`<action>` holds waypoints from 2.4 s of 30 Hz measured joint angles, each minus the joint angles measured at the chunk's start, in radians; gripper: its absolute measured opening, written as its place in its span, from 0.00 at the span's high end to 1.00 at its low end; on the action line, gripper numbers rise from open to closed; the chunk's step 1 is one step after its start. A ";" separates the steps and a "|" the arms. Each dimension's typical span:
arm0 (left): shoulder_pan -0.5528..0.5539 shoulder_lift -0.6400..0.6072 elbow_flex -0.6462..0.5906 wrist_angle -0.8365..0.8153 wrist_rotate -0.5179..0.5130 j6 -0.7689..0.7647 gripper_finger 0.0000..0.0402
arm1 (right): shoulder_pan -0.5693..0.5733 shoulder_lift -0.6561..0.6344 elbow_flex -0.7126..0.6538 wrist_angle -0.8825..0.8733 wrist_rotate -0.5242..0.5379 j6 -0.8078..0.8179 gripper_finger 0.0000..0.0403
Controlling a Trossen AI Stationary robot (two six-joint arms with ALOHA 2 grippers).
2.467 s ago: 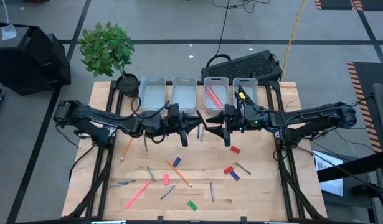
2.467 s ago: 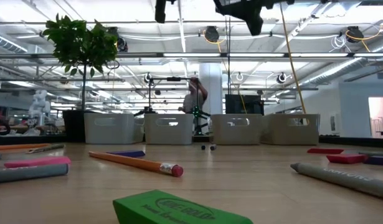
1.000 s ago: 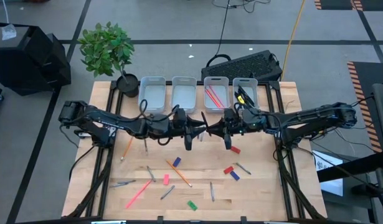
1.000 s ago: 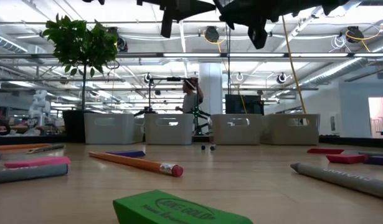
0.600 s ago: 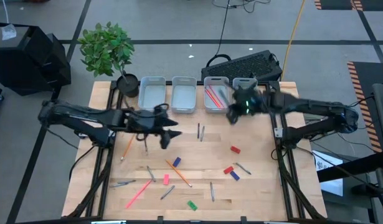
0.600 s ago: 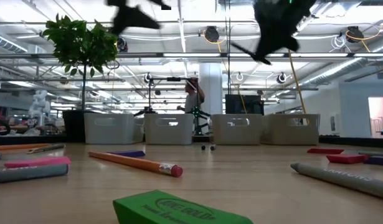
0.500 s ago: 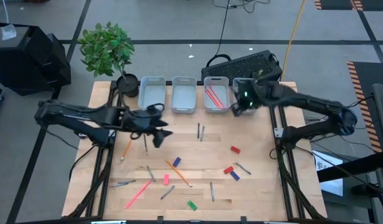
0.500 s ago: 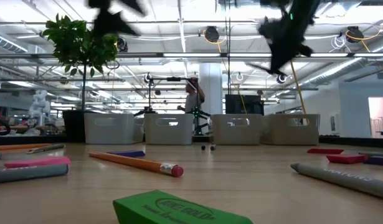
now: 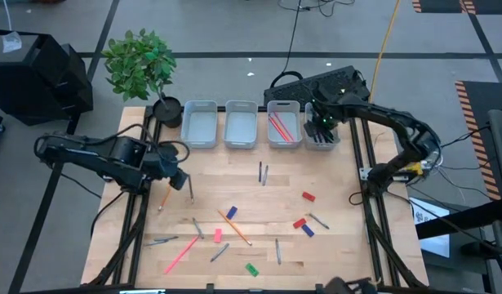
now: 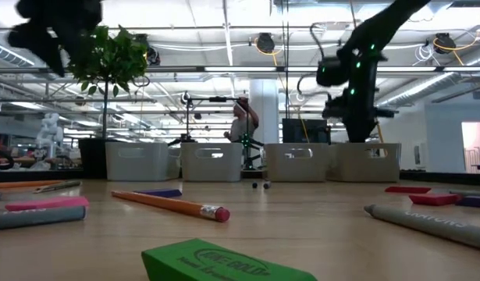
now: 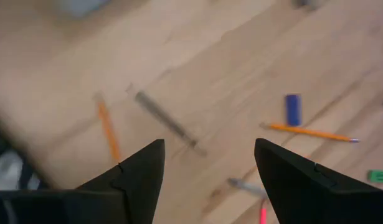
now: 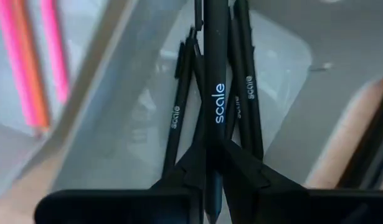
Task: Sort crayons/erasers/pens/pencils in bins
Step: Put the black pen into the top right gray bin, then put the orange pencil into the middle right gray bin
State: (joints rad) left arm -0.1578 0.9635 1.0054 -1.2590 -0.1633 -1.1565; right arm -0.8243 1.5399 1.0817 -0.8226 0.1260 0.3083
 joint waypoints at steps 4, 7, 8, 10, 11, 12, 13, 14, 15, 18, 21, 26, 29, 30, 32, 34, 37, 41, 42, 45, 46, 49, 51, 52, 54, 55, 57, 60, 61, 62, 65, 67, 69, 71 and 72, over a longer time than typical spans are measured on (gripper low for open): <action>-0.014 0.005 -0.037 -0.046 0.085 -0.139 0.37 | -0.030 0.078 0.000 -0.004 -0.035 -0.036 0.94; -0.024 0.003 -0.104 -0.037 0.168 -0.228 0.37 | -0.040 0.114 0.000 0.001 -0.050 -0.045 0.93; -0.029 0.005 -0.131 -0.033 0.186 -0.247 0.37 | -0.040 0.122 0.000 0.006 -0.049 -0.045 0.93; -0.034 0.005 -0.187 -0.011 0.197 -0.277 0.37 | -0.040 0.129 0.000 0.011 -0.049 -0.043 0.88; -0.034 0.005 -0.212 -0.005 0.198 -0.291 0.37 | -0.039 0.127 0.000 0.017 -0.048 -0.043 0.85; -0.030 0.005 -0.233 0.001 0.197 -0.304 0.37 | -0.039 0.123 0.000 0.020 -0.049 -0.043 0.81; -0.023 0.005 -0.251 0.008 0.195 -0.316 0.37 | -0.038 0.116 0.000 0.026 -0.048 -0.043 0.78; -0.014 0.005 -0.269 0.022 0.191 -0.322 0.37 | -0.038 0.105 0.000 0.031 -0.048 -0.045 0.74; -0.005 0.005 -0.285 0.042 0.189 -0.317 0.37 | -0.035 0.090 0.000 0.040 -0.049 -0.052 0.71; 0.027 0.044 -0.301 0.071 0.190 -0.271 0.37 | -0.007 0.030 0.000 0.058 -0.043 -0.067 0.64; 0.064 0.106 -0.295 0.098 0.196 -0.179 0.41 | 0.049 -0.049 0.000 0.084 -0.003 -0.069 0.63; 0.182 0.240 -0.295 0.075 0.262 -0.059 0.52 | 0.155 -0.202 0.000 0.134 0.009 -0.049 0.65; 0.272 0.307 -0.295 0.070 0.311 0.045 0.58 | 0.222 -0.287 0.000 0.149 0.027 -0.004 0.67; 0.304 0.325 -0.295 0.074 0.314 0.072 0.59 | 0.245 -0.311 0.000 0.146 0.041 0.007 0.68; 0.368 0.363 -0.295 0.069 0.314 0.114 0.61 | 0.290 -0.354 0.000 0.145 0.078 0.023 0.69; 0.428 0.394 -0.295 0.061 0.313 0.158 0.61 | 0.332 -0.392 0.000 0.143 0.097 0.028 0.70; 0.499 0.435 -0.296 0.039 0.304 0.234 0.61 | 0.391 -0.434 0.000 0.138 0.121 0.052 0.72; 0.551 0.471 -0.296 0.058 0.298 0.304 0.62 | 0.450 -0.462 0.000 0.134 0.150 0.077 0.74; 0.559 0.479 -0.296 0.063 0.290 0.311 0.62 | 0.463 -0.466 0.000 0.134 0.163 0.077 0.74; 0.580 0.498 -0.310 0.118 0.278 0.340 0.62 | 0.494 -0.464 0.000 0.134 0.186 0.077 0.76; 0.586 0.503 -0.321 0.143 0.278 0.351 0.62 | 0.500 -0.464 0.000 0.134 0.188 0.076 0.76; 0.598 0.507 -0.365 0.215 0.297 0.371 0.62 | 0.513 -0.465 0.000 0.138 0.191 0.075 0.77; 0.599 0.503 -0.387 0.240 0.298 0.368 0.62 | 0.513 -0.464 0.000 0.138 0.191 0.074 0.77; 0.599 0.503 -0.396 0.246 0.296 0.369 0.62 | 0.513 -0.464 0.000 0.138 0.191 0.074 0.77; 0.598 0.502 -0.407 0.263 0.292 0.368 0.62 | 0.513 -0.464 0.000 0.139 0.191 0.073 0.77; 0.597 0.501 -0.411 0.269 0.295 0.367 0.62 | 0.513 -0.464 0.000 0.140 0.191 0.071 0.77; 0.592 0.501 -0.413 0.280 0.299 0.351 0.63 | 0.513 -0.464 0.000 0.155 0.190 0.064 0.77; 0.576 0.501 -0.415 0.308 0.301 0.320 0.69 | 0.513 -0.466 0.000 0.206 0.165 0.060 0.77; 0.570 0.501 -0.416 0.315 0.299 0.313 0.73 | 0.513 -0.468 0.000 0.229 0.148 0.054 0.77; 0.563 0.501 -0.416 0.321 0.297 0.304 0.77 | 0.513 -0.470 0.000 0.256 0.128 0.046 0.77; 0.543 0.501 -0.416 0.334 0.285 0.276 0.88 | 0.521 -0.480 0.000 0.326 0.071 0.025 0.77; 0.534 0.501 -0.416 0.335 0.276 0.272 0.94 | 0.533 -0.488 0.000 0.374 0.037 0.009 0.77; 0.522 0.501 -0.416 0.336 0.270 0.275 0.97 | 0.544 -0.494 0.000 0.416 -0.005 -0.010 0.77; 0.515 0.501 -0.415 0.336 0.260 0.272 0.96 | 0.552 -0.499 0.000 0.456 -0.047 -0.017 0.77; 0.513 0.501 -0.415 0.335 0.259 0.269 0.95 | 0.558 -0.500 0.000 0.470 -0.055 -0.020 0.77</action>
State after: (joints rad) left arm 0.3548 1.4647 0.5903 -0.9242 0.0960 -0.8875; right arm -0.2665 1.0397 1.0813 -0.3527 0.0711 0.2886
